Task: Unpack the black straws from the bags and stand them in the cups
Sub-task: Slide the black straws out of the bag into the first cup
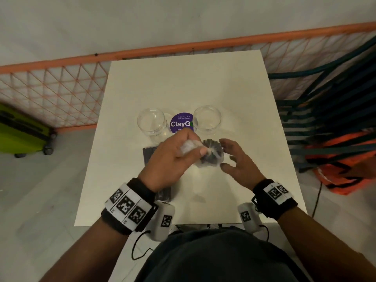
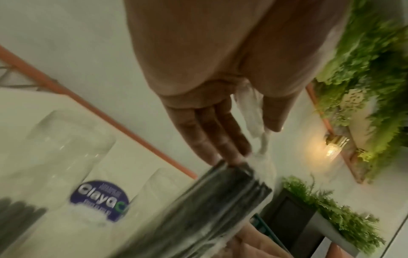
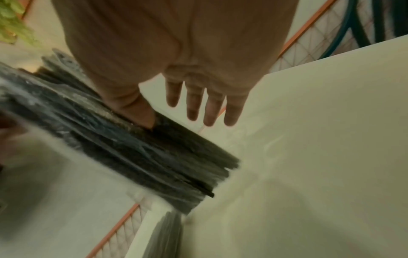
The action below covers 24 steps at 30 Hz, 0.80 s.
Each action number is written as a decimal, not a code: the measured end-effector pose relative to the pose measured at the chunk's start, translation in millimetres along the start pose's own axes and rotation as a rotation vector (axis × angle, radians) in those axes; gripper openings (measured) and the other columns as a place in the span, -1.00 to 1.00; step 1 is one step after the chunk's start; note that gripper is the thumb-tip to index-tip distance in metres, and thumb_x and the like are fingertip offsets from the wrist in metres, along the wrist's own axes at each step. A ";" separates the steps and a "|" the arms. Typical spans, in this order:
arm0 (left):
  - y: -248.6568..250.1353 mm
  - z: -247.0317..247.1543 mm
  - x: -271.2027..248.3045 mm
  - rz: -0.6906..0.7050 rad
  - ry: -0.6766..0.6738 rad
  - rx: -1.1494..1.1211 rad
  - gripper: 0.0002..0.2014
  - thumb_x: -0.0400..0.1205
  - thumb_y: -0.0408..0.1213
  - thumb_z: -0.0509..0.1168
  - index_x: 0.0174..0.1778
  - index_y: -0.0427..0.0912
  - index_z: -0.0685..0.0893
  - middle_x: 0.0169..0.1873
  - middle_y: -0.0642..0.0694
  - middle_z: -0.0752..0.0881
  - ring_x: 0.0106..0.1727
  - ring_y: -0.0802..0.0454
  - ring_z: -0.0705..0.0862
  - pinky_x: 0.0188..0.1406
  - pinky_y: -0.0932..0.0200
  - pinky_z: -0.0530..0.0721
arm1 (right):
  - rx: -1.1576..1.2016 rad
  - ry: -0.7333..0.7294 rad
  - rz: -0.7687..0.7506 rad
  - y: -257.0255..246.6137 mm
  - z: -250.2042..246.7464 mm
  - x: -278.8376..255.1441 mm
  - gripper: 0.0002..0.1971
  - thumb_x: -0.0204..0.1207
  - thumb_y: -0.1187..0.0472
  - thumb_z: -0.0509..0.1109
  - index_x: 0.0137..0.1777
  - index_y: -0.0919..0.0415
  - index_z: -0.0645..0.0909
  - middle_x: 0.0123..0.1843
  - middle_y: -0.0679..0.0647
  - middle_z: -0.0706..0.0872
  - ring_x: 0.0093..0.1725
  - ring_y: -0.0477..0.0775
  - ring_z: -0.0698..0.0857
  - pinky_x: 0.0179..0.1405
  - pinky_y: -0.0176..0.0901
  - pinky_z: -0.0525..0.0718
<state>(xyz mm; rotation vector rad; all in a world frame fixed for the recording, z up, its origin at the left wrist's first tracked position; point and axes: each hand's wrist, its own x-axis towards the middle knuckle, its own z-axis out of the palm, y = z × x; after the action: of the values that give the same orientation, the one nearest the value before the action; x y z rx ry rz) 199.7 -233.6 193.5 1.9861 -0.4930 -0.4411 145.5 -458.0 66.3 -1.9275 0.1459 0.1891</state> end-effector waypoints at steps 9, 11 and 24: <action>15.1 -11.7 5.5 0.035 -0.018 0.133 -0.86 0.53 0.02 0.46 -0.05 0.16 0.70 -0.13 0.21 0.83 -0.08 0.20 0.79 -0.01 -0.07 0.78 | -0.060 -0.005 -0.136 -17.7 -6.3 -5.3 -0.29 0.26 0.11 0.24 0.52 0.02 0.40 0.43 -0.11 0.59 0.41 -0.10 0.56 0.35 -0.32 0.47; 14.0 -11.5 4.9 0.038 -0.013 0.140 -0.88 0.53 0.02 0.46 -0.06 0.18 0.71 -0.16 0.23 0.81 -0.10 0.22 0.78 -0.05 0.00 0.77 | -0.057 -0.038 -0.144 -17.7 -0.1 -3.4 -0.29 0.28 0.14 0.26 0.53 -0.01 0.38 0.44 -0.12 0.58 0.42 -0.12 0.56 0.34 -0.34 0.47; 13.4 -2.8 0.8 0.045 -0.012 0.178 -0.71 0.45 0.05 0.56 -0.02 0.20 0.62 -0.21 0.03 0.76 -0.29 0.17 0.63 -0.30 0.15 0.63 | -0.056 -0.228 -0.111 -29.4 8.7 -19.9 -0.10 0.32 0.08 0.42 0.66 -0.11 0.09 0.59 -0.14 0.41 0.55 -0.20 0.40 0.49 -0.31 0.39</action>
<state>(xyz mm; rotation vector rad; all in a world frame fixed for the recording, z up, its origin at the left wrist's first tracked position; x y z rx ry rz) 199.7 -237.5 206.6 2.1395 -0.6012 -0.3926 131.1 -439.3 94.2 -1.9478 -0.1192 0.3397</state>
